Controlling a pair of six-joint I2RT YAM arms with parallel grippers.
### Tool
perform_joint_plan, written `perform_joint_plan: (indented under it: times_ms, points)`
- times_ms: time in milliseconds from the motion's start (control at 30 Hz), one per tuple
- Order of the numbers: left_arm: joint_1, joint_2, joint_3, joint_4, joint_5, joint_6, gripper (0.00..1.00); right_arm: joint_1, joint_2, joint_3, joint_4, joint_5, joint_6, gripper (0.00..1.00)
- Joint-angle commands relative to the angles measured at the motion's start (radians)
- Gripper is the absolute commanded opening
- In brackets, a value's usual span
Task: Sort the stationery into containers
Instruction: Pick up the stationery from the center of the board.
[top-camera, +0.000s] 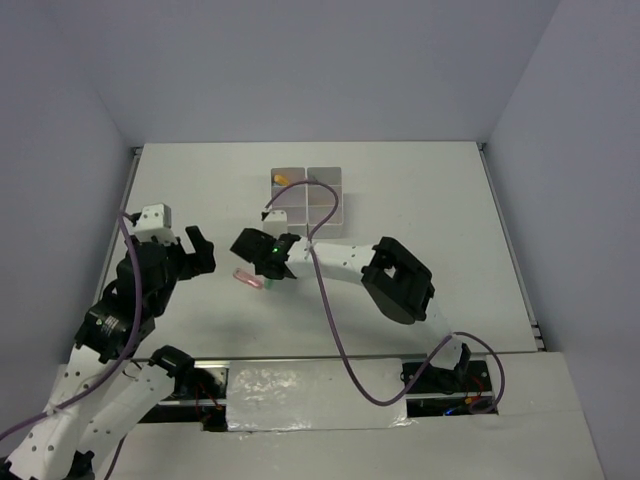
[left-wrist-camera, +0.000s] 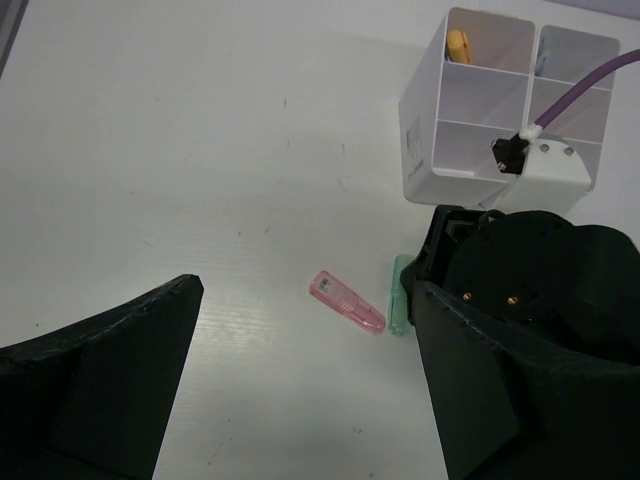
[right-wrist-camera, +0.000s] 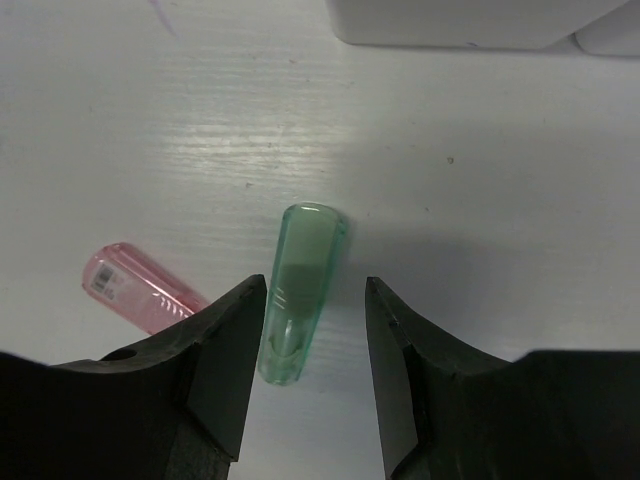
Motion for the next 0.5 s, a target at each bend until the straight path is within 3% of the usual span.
perform_joint_plan:
  times_ms: [0,367,433,467]
  points:
    - [-0.002,-0.025,-0.001,0.044,0.020,0.029,0.99,0.002,0.022,-0.020,-0.011,-0.002,0.026,0.52]
    - [-0.002,-0.026,-0.003,0.042,0.017,0.029,0.99,0.001,0.051,-0.043,0.049,-0.096,0.012,0.55]
    - [-0.002,-0.025,-0.001,0.041,0.014,0.028,0.99,0.001,0.057,-0.043,0.044,-0.107,0.012,0.50]
    - [-0.002,-0.026,-0.001,0.039,0.011,0.028,0.99,-0.001,0.057,-0.047,0.041,-0.111,0.011,0.42]
